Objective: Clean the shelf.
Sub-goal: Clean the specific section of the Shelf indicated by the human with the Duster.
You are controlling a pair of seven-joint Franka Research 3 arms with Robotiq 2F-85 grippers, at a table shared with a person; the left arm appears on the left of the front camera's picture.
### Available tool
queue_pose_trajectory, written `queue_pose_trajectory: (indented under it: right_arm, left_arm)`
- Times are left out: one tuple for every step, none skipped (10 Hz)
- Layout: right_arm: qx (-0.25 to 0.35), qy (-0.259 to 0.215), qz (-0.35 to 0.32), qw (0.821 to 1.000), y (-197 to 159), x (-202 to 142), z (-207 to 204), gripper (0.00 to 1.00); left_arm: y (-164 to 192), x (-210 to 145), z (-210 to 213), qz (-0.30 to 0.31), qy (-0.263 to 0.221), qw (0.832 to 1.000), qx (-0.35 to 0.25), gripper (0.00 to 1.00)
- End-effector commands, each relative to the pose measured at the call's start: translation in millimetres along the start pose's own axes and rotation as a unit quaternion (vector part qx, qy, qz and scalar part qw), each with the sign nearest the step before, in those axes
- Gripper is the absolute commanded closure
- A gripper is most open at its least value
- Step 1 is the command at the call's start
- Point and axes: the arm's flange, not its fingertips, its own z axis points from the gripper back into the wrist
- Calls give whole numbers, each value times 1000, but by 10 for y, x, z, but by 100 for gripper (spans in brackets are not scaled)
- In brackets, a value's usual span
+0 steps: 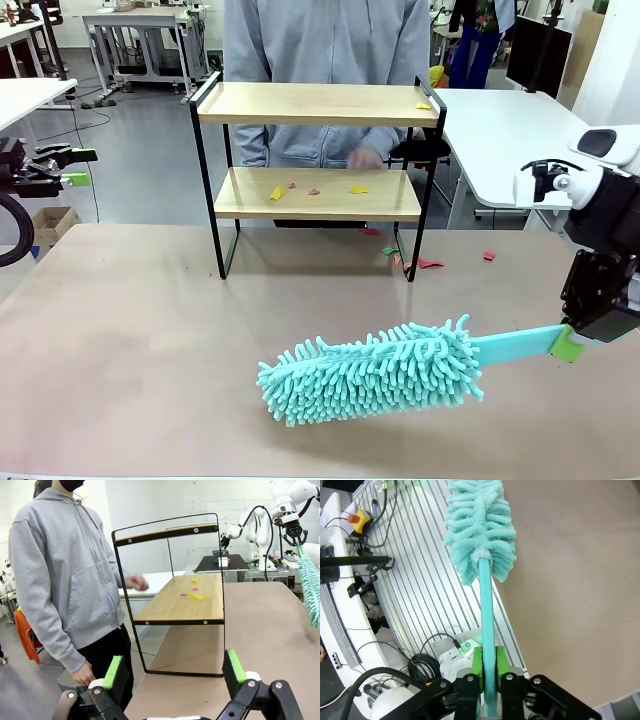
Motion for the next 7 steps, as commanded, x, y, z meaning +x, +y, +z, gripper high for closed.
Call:
queue_pose_trajectory:
  right_arm:
    - [0,2,0,1000,19,14,64,86]
    - [0,2,0,1000,19,14,64,86]
    - [0,2,0,1000,19,14,64,86]
    - [0,2,0,1000,19,14,64,86]
    - [0,2,0,1000,19,14,64,86]
    - [0,2,0,1000,19,14,64,86]
    - [0,2,0,1000,19,14,64,86]
  left_arm:
    - [-12,25,-7,-3,1,1000,-2,0]
    - [-12,25,-7,-3,1,1000,-2,0]
    - [-12,25,-7,-3,1,1000,-2,0]
    - [-12,25,-7,-3,1,1000,-2,0]
    - [-12,25,-7,-3,1,1000,-2,0]
    - [-12,25,-7,-3,1,1000,-2,0]
    - [-12,25,-7,-3,1,1000,-2,0]
